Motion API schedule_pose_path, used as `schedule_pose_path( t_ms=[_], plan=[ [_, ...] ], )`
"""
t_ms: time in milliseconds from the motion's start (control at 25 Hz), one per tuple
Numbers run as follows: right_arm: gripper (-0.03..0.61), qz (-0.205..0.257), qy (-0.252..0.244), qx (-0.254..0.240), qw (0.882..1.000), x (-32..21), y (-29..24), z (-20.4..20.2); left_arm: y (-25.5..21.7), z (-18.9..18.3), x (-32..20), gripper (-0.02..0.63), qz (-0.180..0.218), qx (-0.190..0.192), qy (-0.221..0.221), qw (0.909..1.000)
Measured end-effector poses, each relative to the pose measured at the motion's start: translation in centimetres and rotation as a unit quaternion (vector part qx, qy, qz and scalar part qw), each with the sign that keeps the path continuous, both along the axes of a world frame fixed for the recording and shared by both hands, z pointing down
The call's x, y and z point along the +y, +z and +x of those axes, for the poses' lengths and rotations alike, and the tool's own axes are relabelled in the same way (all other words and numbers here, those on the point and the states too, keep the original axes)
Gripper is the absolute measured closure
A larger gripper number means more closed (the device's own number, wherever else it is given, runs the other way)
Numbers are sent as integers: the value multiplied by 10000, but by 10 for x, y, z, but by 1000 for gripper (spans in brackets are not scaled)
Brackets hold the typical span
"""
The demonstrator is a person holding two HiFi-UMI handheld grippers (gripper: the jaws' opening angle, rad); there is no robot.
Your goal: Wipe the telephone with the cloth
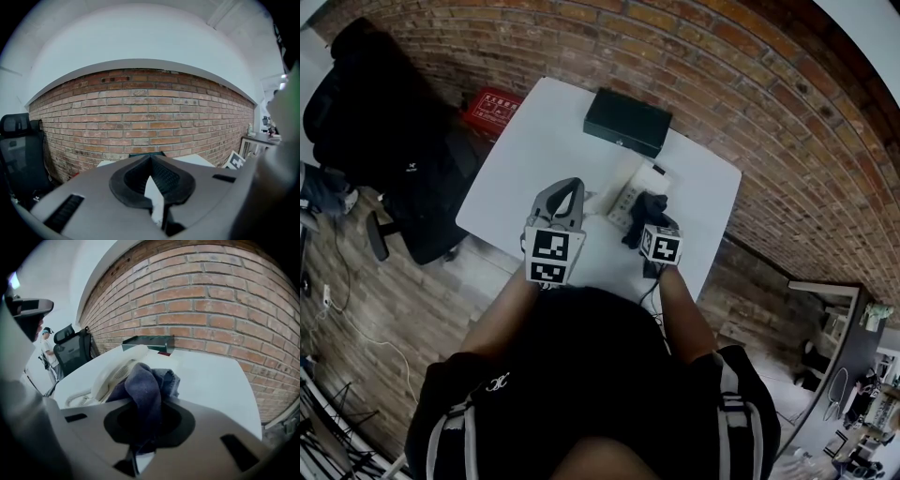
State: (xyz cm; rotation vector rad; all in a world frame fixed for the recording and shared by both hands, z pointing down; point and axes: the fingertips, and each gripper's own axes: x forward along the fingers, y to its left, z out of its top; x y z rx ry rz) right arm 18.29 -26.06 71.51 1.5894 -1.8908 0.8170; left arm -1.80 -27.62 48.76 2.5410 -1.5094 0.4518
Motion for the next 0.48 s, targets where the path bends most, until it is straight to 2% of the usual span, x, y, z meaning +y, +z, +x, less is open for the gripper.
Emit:
schedule_pose_path(
  t_ms=[480],
  plan=[
    [558,339,684,206,9969,-67,-21,49,4,-4,6,617,-66,-50,-112,9999]
  ],
)
